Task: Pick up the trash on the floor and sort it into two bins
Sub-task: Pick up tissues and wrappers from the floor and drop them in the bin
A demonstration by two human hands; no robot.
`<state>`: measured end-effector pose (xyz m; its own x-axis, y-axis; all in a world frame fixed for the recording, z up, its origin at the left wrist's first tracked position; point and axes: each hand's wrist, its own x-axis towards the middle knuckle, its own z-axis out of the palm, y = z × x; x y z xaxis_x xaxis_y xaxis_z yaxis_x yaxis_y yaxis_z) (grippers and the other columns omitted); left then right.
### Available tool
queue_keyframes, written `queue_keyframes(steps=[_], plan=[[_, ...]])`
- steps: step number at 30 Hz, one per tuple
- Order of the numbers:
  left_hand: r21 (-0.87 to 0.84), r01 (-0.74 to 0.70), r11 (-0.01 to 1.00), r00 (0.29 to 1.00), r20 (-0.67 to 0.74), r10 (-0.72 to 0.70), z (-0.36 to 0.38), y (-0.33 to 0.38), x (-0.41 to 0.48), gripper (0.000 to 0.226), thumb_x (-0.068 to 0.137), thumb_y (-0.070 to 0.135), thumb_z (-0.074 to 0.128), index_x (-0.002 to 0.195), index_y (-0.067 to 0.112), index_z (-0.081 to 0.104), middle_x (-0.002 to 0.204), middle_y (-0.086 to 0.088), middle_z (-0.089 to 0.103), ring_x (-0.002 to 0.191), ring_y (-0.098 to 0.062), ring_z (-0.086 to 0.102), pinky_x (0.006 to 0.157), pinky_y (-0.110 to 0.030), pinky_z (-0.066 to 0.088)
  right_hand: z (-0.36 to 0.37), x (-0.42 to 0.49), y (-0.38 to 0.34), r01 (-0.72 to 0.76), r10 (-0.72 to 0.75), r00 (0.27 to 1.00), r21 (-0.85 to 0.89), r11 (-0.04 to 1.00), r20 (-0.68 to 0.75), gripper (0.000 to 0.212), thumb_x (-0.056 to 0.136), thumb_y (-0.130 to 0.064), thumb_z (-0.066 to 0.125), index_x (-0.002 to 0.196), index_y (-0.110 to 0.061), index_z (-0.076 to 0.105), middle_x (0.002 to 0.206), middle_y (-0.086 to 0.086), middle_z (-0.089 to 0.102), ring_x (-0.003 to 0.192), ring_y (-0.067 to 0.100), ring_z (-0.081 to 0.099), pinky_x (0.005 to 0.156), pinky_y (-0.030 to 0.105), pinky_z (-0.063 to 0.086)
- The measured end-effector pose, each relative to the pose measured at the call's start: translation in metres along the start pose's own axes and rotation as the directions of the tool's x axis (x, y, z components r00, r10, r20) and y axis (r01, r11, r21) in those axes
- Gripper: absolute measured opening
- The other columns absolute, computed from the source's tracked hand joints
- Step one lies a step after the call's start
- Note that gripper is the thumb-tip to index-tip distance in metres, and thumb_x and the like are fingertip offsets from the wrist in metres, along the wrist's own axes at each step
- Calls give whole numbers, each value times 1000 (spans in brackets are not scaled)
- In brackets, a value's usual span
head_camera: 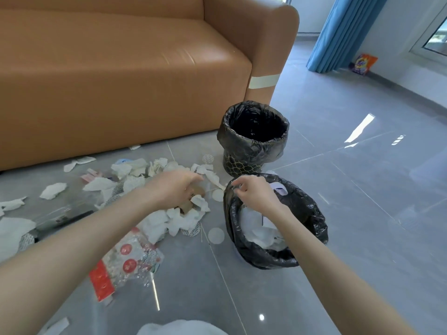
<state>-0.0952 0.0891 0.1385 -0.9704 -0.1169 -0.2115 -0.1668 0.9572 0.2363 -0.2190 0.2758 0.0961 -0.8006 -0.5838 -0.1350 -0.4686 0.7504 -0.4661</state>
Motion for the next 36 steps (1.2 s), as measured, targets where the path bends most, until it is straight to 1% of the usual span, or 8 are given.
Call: queue_keyframes(steps=[9,14,16,21,24,31,33,36], plan=[[-224,210,952,975,-27,-222,35,-94,-46,39,94,22,47,132,32,48,130,7,57,116,-14,55,95,-38,47,94,10,-53,86,-84,972,0,996,218,28,89,-15,52,113,-19,67,103,9,70,95,26,64,82,35,53],[-342,290,894,952,6,-306,93,-127,-58,39,95,25,48,134,29,48,131,5,56,112,-12,57,94,-32,47,169,26,-48,78,-53,939,-60,995,341,39,92,-19,54,131,-19,53,131,9,53,119,26,50,90,32,44],[-366,326,872,940,28,-340,117,-137,-60,40,96,26,46,136,29,45,135,5,53,110,-14,59,92,-35,49,197,35,-45,67,-34,927,-75,995,374,47,92,-16,53,138,-22,45,139,11,42,126,29,44,94,33,42],[-364,363,858,927,46,-372,168,-152,-58,50,96,23,45,144,29,32,150,2,33,134,-16,37,105,-32,37,248,54,-37,102,-13,888,-171,980,459,60,93,-21,47,148,-32,25,156,9,15,135,38,25,107,45,32],[-381,380,843,922,80,-379,192,-161,-50,57,94,22,45,146,32,25,155,4,20,140,-17,26,108,-37,35,268,58,-31,111,9,879,-223,968,477,53,94,-21,44,145,-25,32,151,6,28,132,33,27,104,43,36],[-39,314,949,945,108,-309,225,-146,-16,67,93,29,51,150,29,15,159,0,5,146,-23,5,116,-42,12,274,25,-17,278,-146,887,-254,926,438,20,86,-24,59,103,-24,69,114,-3,63,108,21,54,75,28,41],[75,260,963,951,154,-269,239,-139,-11,65,91,28,53,148,27,21,154,-4,20,141,-25,18,114,-41,11,272,18,-12,261,-149,887,-209,943,436,16,83,-21,61,95,-22,72,105,-3,68,99,20,61,70,26,43],[194,209,959,959,150,-239,256,-134,-15,40,89,20,50,129,24,48,127,-2,51,122,-26,42,109,-38,17,267,11,-7,161,-92,910,-138,977,405,14,82,-20,57,88,-21,69,95,-6,67,91,18,62,71,29,50]])
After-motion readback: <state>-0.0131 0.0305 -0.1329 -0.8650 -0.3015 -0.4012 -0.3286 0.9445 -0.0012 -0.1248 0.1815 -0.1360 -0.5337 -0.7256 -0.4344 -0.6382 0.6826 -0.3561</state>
